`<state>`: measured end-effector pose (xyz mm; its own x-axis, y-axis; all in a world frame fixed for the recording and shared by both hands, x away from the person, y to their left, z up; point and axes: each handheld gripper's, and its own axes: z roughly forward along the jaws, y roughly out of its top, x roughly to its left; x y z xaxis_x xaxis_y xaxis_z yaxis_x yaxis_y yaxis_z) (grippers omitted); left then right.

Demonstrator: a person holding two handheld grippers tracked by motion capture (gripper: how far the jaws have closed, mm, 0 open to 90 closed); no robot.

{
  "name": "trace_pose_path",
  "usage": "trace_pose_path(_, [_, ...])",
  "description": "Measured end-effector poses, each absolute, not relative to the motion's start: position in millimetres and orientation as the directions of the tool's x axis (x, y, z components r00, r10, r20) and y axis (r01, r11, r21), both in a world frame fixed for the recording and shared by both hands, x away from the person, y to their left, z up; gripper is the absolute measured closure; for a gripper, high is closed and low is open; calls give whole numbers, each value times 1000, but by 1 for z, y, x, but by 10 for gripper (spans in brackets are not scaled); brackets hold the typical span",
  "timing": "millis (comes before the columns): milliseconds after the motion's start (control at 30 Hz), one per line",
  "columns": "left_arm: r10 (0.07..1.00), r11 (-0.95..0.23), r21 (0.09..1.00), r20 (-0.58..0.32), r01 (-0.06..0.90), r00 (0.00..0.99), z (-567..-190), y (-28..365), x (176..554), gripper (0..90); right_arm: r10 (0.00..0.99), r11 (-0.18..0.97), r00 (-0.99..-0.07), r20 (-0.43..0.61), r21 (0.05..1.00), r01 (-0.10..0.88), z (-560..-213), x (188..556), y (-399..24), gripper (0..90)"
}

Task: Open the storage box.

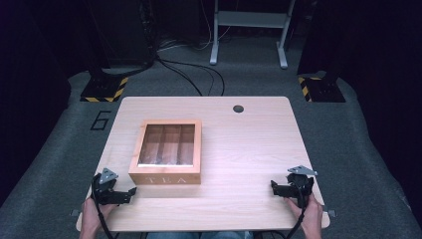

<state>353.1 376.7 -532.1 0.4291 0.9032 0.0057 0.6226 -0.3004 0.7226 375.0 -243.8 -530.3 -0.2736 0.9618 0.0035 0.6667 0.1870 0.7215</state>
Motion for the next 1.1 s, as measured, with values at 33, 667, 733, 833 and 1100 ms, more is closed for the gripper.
trace_pose_path(33, [900,-310,718,10,624,435,-532,377,353,0,964,183,-266,3,720,670,-530,375,-243,0])
trace_pose_path(667, [866,-246,800,-72,547,495,-501,370,347,2,971,161,-240,8,722,673,-530,374,-241,0])
trace_pose_path(733, [864,-240,809,-74,536,497,-501,369,348,13,971,161,-240,8,722,673,-530,374,-241,0])
trace_pose_path(833, [857,-229,821,-85,522,509,-499,367,348,88,971,161,-240,8,722,673,-530,374,-241,0])
trace_pose_path(1100, [848,-220,832,-94,509,521,-494,365,351,175,971,161,-240,8,722,673,-530,374,-241,0])
